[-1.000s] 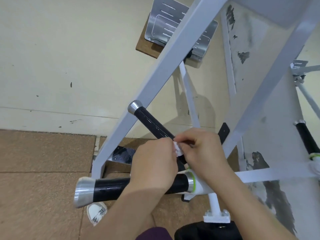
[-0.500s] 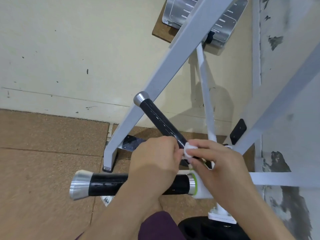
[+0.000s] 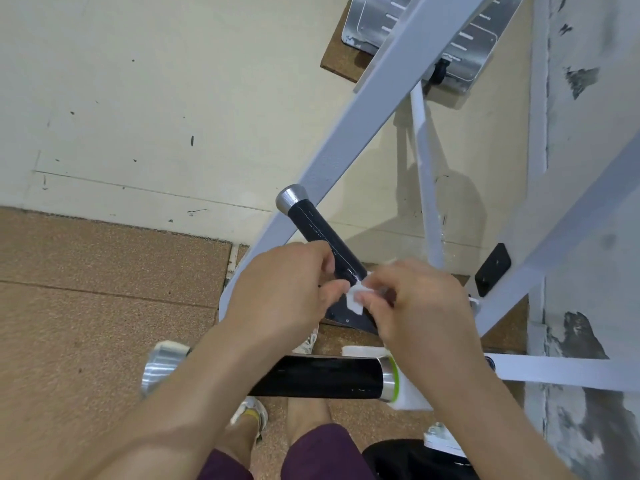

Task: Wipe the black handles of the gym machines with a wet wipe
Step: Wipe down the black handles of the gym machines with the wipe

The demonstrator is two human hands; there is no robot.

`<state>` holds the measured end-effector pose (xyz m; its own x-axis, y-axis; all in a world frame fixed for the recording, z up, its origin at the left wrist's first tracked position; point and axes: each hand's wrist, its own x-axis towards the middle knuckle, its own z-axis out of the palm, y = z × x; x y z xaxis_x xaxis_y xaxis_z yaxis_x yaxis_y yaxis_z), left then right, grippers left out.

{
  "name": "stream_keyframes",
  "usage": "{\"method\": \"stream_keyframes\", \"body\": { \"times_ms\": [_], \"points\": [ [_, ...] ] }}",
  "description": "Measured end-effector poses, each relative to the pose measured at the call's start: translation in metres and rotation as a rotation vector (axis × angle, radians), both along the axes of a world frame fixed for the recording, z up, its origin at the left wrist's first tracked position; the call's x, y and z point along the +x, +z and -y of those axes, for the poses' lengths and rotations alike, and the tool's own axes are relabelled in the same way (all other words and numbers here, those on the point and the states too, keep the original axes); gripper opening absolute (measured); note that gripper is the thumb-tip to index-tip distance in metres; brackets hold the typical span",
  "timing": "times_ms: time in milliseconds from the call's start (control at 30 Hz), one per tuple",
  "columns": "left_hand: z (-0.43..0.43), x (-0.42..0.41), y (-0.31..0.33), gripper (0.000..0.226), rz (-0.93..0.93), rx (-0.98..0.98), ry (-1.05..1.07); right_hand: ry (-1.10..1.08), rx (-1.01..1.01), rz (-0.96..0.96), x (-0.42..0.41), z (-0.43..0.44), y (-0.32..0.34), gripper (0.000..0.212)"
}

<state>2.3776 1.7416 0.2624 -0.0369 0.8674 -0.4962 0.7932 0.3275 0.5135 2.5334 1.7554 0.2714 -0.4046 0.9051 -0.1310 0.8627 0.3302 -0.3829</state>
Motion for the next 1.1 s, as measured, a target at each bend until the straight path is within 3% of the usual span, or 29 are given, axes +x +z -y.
{"method": "stream_keyframes", "body": {
  "times_ms": [67, 367, 600, 833, 1100],
  "points": [
    [-0.005, -0.005, 0.000, 0.019, -0.036, 0.031, -0.003, -0.013, -0.002, -0.020, -0.009, -0.006, -0.004, 0.014],
    [-0.019, -0.041, -0.018, 0.068, -0.033, 0.066, 0.049, -0.044, -0.079, 0.001, -0.016, -0.012, -0.001, 0.019],
    [-0.043, -0.052, -0.029, 0.070, 0.025, 0.053, 0.060, -0.115, -0.295, -0.120, -0.003, -0.013, 0.008, 0.016],
    [-0.050, -0.063, -0.037, 0.065, 0.053, 0.060, 0.089, -0.124, -0.220, -0.164, -0.022, -0.020, -0.008, 0.009],
    [-0.050, -0.062, -0.040, 0.064, 0.061, 0.063, 0.095, -0.124, -0.184, 0.032, -0.047, -0.031, -0.011, 0.015]
  ]
}}
